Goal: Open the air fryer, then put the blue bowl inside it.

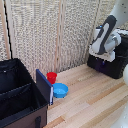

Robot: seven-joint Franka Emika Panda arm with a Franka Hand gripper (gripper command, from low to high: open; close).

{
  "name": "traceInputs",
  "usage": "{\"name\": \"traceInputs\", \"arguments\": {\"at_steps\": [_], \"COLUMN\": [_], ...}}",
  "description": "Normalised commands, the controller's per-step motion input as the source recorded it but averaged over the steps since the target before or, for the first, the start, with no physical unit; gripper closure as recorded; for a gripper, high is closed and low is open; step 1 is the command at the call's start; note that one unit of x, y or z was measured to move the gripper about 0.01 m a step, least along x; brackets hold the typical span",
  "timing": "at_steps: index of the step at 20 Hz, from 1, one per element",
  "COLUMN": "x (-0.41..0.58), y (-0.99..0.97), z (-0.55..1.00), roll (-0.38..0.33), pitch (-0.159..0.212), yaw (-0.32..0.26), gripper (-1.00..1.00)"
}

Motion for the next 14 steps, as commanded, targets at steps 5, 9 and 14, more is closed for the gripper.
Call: {"name": "traceInputs", "arguments": {"at_steps": [5, 9, 14], "x": [-0.249, -0.194, -0.102], "y": [0.67, 0.87, 0.89], "z": [0.77, 0.62, 0.48], "roll": [0.114, 0.021, 0.009], "pitch": [-0.087, -0.118, -0.137], "yaw": [-0.058, -0.003, -0.008], "gripper": [1.0, 1.0, 1.0]}}
